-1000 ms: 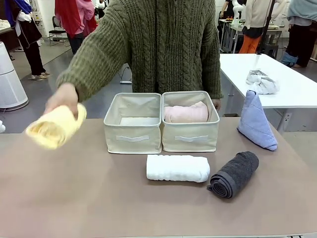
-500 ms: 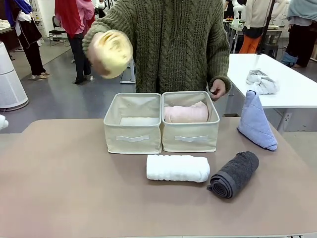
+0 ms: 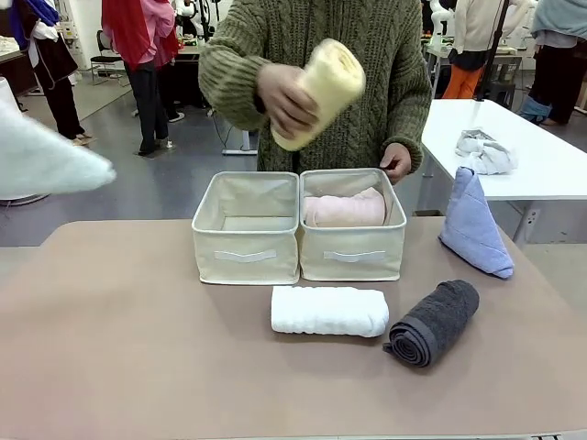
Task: Sort the towels based on their folding style.
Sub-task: Pick up one triangle-folded towel and place it in the left Fabric basket.
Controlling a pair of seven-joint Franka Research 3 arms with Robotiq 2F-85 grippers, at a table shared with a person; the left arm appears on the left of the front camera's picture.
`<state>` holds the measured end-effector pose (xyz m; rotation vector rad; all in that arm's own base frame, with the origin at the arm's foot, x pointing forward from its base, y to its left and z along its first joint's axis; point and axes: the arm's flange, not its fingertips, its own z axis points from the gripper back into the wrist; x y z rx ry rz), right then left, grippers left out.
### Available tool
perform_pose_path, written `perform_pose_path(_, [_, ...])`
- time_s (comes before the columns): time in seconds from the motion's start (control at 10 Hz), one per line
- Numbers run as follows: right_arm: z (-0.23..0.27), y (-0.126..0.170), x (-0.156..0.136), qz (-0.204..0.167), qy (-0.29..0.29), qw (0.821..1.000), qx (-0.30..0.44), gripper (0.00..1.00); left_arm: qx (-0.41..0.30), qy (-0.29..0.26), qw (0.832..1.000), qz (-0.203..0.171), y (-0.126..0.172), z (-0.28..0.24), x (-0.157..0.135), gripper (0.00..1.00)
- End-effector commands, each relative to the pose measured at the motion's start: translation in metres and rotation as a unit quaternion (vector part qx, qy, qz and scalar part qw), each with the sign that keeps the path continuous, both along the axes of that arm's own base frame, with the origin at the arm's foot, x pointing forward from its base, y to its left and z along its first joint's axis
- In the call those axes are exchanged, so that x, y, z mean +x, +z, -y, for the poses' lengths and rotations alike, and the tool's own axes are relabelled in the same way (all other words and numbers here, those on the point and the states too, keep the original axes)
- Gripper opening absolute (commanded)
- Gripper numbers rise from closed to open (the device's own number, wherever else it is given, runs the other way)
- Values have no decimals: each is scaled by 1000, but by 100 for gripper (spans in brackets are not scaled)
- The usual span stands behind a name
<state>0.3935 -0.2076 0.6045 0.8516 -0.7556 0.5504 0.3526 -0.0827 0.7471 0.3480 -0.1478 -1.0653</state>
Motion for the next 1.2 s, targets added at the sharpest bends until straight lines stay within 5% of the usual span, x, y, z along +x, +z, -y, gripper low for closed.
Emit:
perform_pose_path(0.0, [1,-2,-1,7,4,1000,6,100,16,-5,999,-28,17,29,35,18])
perform_pose_path(0.2, [1,-2,-1,7,4,1000,6,100,3,2,999,-44,11,29,43,18])
perform_pose_path(0.4, [1,-2,-1,7,4,1000,6,100,14,-25,999,-19,2,48,36,18])
perform_pose_path(0.6, [1,-2,-1,7,4,1000,6,100,17,-19,998,-50,-3,63,55,18])
perform_pose_path(0.8, [1,-2,-1,7,4,1000,6,100,43,-85,992,-83,1,122,104,18])
perform_pose_path(1.1, [1,-2,-1,7,4,1000,6,100,69,-173,979,-81,-22,180,156,18])
